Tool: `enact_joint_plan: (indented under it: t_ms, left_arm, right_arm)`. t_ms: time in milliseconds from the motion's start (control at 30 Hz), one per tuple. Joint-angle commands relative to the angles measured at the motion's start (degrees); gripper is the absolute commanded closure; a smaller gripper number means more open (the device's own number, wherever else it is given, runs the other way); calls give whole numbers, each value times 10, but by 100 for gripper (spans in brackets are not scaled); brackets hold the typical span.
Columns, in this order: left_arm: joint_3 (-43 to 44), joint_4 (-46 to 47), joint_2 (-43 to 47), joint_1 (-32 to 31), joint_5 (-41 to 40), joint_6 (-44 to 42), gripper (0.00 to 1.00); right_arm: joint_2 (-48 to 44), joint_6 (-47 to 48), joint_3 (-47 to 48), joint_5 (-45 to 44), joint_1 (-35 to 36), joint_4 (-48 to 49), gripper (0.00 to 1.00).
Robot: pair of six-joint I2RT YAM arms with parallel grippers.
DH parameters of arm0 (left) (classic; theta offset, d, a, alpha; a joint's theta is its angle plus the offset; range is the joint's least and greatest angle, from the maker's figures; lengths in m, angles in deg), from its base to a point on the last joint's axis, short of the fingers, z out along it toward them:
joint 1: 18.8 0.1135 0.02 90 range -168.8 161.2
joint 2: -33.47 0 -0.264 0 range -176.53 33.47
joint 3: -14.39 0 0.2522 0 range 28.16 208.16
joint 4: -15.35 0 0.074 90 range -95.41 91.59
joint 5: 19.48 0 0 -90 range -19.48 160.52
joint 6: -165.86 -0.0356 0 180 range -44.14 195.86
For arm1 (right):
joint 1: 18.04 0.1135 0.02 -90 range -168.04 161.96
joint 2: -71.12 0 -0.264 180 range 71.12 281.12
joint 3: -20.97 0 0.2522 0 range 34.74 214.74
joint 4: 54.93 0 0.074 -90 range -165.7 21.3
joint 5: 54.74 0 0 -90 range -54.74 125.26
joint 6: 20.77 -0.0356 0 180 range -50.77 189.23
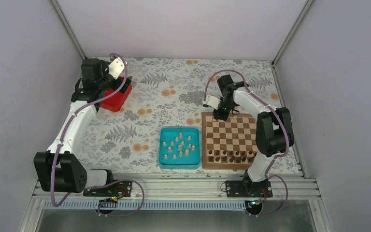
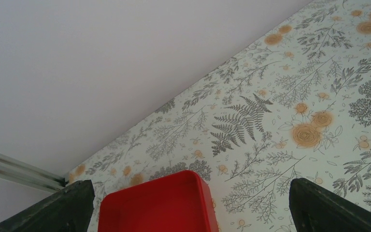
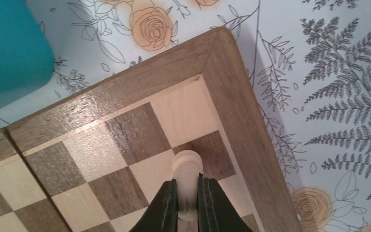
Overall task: Set up the chess pieces on the board
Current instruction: Place the chess piece on the chessboard.
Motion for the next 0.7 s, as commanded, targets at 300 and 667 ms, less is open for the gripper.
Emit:
enact_joint_plan:
  t_ms: [300, 667]
  left_arm:
    - [5, -3, 10, 1, 3, 2, 0]
    - [6, -8, 12, 2, 3, -1, 0]
  right_arm:
    - [24, 15, -1, 2, -18, 26, 96]
    - [7, 16, 3, -3, -19, 23, 66]
